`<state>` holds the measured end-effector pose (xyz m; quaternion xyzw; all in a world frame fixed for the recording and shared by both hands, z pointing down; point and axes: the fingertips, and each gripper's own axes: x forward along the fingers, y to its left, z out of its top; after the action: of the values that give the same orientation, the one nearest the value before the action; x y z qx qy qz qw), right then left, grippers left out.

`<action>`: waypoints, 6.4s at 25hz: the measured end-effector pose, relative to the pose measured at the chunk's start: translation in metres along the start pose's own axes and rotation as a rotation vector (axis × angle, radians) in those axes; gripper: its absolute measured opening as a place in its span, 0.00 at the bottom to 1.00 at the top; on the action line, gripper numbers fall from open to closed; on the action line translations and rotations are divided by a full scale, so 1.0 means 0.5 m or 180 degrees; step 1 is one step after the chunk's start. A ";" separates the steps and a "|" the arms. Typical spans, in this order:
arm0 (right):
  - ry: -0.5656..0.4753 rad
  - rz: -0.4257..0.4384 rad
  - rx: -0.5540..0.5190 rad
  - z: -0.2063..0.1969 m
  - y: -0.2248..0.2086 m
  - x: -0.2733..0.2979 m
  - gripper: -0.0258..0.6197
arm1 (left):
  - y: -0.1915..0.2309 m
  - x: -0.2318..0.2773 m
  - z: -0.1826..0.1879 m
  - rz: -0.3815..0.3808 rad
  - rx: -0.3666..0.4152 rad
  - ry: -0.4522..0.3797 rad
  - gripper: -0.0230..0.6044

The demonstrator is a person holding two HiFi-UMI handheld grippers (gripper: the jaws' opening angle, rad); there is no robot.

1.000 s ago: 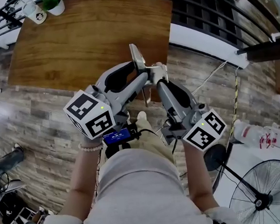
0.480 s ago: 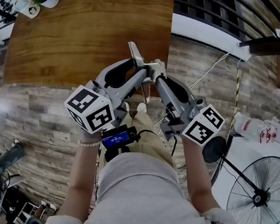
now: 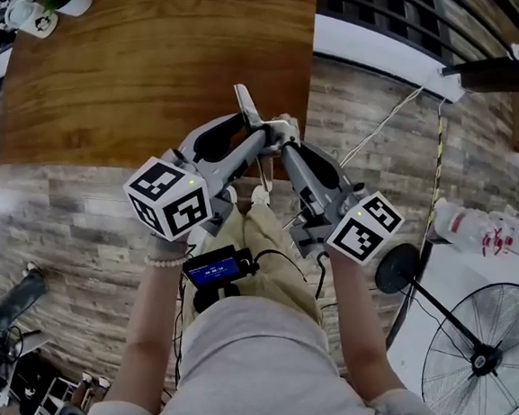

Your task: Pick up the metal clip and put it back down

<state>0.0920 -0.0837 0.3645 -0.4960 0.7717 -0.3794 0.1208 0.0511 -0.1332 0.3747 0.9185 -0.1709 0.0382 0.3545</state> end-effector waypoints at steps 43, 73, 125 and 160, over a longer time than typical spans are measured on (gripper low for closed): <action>0.0495 -0.0672 0.0227 -0.151 -0.195 0.058 0.12 | 0.172 0.097 -0.181 0.0426 -0.0257 0.0803 0.28; 0.0759 -0.1052 0.0036 -0.171 -0.233 0.074 0.22 | 0.157 0.056 -0.144 0.0473 -0.0090 0.0558 0.24; -0.0098 -0.0688 -0.1780 0.108 0.104 -0.088 0.07 | -0.159 -0.149 0.138 0.0689 0.1460 -0.0334 0.04; -0.0059 -0.0746 -0.1931 0.108 0.107 -0.099 0.07 | -0.142 -0.176 0.099 0.0814 0.1548 -0.0205 0.04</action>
<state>0.1101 -0.0544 0.2806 -0.5982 0.7861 -0.1389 -0.0700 -0.0099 -0.0919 0.2759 0.9484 -0.2824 0.0934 0.1102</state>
